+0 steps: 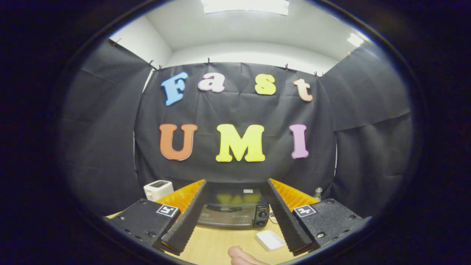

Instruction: Open the toaster oven, put the food inside, and close the toaster oven door.

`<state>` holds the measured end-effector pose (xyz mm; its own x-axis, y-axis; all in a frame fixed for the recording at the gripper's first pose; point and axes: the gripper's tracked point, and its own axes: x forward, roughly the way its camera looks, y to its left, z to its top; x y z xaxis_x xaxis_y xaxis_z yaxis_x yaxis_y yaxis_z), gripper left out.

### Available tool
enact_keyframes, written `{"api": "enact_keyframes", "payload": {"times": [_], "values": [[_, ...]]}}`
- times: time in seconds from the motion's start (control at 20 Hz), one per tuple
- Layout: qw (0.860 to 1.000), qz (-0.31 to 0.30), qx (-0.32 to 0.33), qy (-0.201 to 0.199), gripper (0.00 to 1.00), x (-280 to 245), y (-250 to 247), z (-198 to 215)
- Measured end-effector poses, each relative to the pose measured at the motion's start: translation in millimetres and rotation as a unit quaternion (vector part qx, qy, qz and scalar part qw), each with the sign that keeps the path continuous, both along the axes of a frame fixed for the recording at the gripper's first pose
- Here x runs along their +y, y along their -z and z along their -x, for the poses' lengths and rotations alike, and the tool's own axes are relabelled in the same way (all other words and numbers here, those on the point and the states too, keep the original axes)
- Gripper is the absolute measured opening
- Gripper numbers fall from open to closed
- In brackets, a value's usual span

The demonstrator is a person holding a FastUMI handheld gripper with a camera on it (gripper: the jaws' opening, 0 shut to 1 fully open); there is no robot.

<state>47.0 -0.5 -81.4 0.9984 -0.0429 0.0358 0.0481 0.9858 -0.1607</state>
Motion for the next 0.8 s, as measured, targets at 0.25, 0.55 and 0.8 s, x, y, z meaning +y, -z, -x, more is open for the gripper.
{"api": "enact_keyframes", "payload": {"times": [0.25, 0.55, 0.8], "values": [[1.000, 0.004, 0.004, -0.006, 0.99, -16, -27, 54], [0.999, -0.015, 0.007, -0.038, 0.99, -31, -18, 96], [0.999, -0.005, 0.014, -0.038, 0.99, -45, -9, 99]]}}
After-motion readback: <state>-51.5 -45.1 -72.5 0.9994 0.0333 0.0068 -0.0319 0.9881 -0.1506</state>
